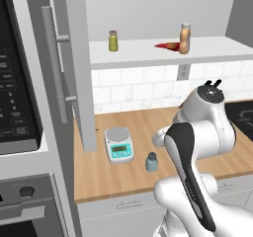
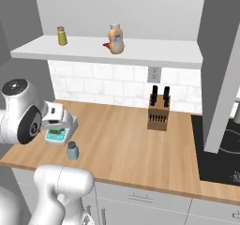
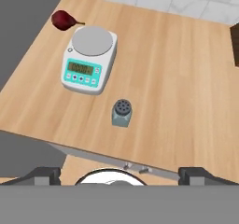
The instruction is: Put the shaker and condiment bottle from the counter next to their counterparts in the cabinet.
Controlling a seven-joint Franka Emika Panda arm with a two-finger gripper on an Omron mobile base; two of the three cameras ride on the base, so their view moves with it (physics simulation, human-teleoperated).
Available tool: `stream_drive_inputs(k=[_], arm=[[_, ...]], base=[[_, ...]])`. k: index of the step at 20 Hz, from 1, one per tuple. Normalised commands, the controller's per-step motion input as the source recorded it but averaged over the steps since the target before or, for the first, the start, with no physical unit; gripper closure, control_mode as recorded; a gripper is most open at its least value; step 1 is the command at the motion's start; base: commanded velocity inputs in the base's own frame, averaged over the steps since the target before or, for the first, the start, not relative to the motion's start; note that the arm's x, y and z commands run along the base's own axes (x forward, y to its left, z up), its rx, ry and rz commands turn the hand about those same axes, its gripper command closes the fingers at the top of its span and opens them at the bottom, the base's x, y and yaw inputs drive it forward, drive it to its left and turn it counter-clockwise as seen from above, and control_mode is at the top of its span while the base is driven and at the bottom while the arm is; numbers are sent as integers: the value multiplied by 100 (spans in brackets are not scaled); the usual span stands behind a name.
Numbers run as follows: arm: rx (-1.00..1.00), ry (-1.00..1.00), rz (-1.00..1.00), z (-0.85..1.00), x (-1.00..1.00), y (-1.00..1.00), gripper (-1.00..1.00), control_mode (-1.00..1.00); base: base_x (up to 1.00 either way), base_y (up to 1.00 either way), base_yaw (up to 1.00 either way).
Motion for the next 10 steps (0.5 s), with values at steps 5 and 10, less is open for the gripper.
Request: stream_drive_inputs(k=[5,10], arm=[[0,0,2,-17,29,0,-100,-100],[0,0,1,-16,23,0,-100,-100]], base=[[0,0,0],[0,0,0]])
